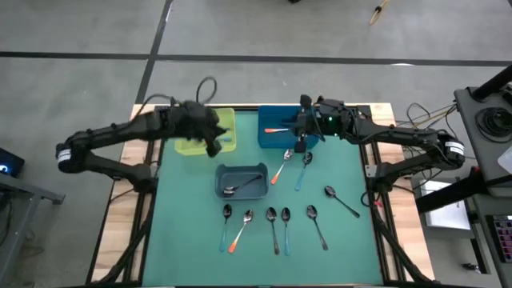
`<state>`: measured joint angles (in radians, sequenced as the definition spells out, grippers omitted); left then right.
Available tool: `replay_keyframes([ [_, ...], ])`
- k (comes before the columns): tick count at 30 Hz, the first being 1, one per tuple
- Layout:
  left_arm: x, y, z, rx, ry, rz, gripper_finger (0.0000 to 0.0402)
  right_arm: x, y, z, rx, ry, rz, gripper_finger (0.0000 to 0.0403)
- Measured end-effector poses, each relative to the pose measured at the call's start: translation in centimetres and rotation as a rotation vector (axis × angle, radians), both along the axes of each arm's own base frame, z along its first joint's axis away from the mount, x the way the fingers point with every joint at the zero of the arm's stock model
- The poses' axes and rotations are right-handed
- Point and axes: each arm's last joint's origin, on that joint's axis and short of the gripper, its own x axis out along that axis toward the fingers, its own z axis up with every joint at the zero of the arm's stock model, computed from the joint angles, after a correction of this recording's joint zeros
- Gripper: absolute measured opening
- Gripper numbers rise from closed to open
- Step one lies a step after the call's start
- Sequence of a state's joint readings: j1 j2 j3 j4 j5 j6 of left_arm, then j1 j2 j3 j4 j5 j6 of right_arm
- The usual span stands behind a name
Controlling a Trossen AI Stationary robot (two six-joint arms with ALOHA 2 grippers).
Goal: Sort silverware by color (type)
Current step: Put the orange spoon into the blue bin
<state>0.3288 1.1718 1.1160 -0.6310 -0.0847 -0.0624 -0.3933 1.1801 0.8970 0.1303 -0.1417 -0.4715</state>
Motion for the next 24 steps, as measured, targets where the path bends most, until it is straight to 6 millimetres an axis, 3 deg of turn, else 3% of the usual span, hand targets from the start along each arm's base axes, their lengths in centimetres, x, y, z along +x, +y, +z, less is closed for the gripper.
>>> replay_keyframes([
  [9, 0.3, 6.2, 0.7, 0.165, -0.130, -0.182, 0.0000, -0.2, -0.6, 0.4, 0.086, -0.063, -0.043, 0.0033],
  [18, 0.7, 8.8, -0.5, 0.146, -0.134, -0.295, 0.0000, 1.3, -1.2, 0.2, 0.126, -0.181, -0.030, 0.0033],
  [24, 0.7, 10.2, -1.5, 0.131, -0.137, -0.353, 0.0000, 3.8, -2.6, -0.6, 0.135, -0.154, -0.040, 0.0033],
])
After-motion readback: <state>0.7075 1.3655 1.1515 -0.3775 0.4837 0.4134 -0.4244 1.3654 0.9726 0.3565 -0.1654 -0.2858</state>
